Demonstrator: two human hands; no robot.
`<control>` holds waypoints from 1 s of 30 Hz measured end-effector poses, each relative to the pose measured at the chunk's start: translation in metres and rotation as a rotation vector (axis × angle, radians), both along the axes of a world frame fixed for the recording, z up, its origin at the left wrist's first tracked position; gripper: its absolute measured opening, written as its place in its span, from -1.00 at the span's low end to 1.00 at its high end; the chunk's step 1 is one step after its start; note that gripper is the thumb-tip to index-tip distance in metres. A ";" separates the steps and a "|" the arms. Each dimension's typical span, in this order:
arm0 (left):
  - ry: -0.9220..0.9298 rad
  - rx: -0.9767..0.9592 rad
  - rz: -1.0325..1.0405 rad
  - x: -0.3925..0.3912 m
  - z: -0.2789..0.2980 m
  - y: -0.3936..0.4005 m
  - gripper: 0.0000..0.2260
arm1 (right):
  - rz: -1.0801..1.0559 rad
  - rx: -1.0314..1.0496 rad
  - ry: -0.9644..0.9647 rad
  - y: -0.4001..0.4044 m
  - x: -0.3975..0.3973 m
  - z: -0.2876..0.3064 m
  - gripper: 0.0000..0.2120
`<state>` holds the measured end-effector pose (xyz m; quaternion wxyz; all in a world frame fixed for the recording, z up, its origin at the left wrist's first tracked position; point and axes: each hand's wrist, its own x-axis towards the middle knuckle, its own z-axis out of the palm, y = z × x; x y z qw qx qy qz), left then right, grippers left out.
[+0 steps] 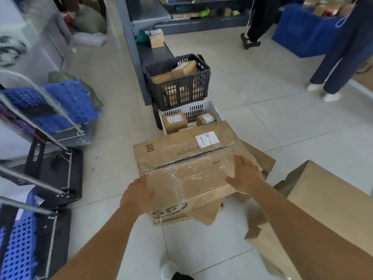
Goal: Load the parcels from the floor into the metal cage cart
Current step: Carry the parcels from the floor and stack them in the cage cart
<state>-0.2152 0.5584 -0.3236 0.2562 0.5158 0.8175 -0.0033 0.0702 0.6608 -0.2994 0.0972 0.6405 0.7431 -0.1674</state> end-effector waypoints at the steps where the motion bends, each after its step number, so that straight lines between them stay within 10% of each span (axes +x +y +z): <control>1: -0.004 -0.008 0.002 -0.003 -0.004 0.008 -0.41 | -0.016 -0.002 -0.002 0.010 0.001 -0.004 -0.22; 30: -0.192 -0.110 0.681 -0.041 -0.153 0.130 -0.19 | -0.225 -0.336 0.188 0.235 0.067 -0.193 0.18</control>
